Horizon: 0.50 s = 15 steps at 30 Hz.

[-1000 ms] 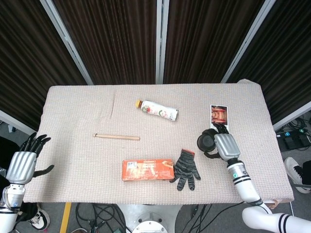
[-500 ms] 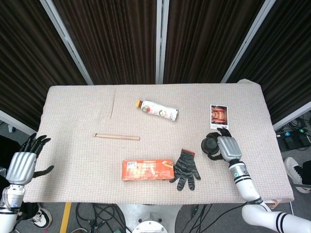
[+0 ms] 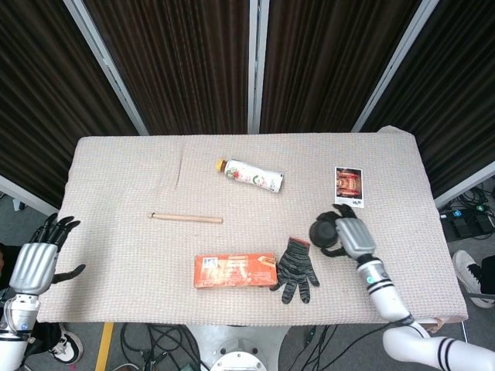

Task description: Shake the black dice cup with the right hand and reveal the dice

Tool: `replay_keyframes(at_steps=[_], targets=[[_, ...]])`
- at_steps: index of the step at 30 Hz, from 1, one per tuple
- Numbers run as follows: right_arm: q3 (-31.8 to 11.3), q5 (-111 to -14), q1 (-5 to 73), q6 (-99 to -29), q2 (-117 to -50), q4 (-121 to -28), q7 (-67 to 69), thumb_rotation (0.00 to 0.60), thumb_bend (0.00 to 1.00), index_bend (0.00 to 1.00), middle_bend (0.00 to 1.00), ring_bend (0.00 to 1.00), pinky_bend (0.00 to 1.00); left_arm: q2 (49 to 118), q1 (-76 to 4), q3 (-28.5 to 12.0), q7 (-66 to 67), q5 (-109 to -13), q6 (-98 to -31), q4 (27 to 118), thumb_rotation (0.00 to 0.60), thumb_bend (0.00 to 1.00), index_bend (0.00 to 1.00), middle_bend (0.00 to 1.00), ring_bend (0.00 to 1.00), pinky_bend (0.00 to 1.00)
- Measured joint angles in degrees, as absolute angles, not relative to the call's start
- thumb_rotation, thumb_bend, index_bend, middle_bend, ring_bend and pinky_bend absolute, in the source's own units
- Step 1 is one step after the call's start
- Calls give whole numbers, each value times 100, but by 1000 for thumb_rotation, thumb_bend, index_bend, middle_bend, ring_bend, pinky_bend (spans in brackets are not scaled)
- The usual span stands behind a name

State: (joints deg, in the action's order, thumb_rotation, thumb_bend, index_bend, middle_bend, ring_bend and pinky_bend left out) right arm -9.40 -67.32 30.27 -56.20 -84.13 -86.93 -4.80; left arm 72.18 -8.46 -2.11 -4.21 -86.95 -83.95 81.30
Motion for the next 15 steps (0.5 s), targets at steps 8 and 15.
replay_keyframes(at_steps=[8, 15], targets=[[-1239, -6630, 3647, -5467, -9078, -8716, -986, 600, 162, 357, 470, 70, 0, 7176, -848, -221, -466, -8683, -8368, 8129, 600, 126, 174, 126, 0, 185], [-1163, -5939, 3076, -5564, -8173, -8608, -707, 600, 187, 356, 471, 70, 0, 7266, -895, -208, -515, -8698, -8287, 8051, 600, 126, 174, 126, 0, 185]])
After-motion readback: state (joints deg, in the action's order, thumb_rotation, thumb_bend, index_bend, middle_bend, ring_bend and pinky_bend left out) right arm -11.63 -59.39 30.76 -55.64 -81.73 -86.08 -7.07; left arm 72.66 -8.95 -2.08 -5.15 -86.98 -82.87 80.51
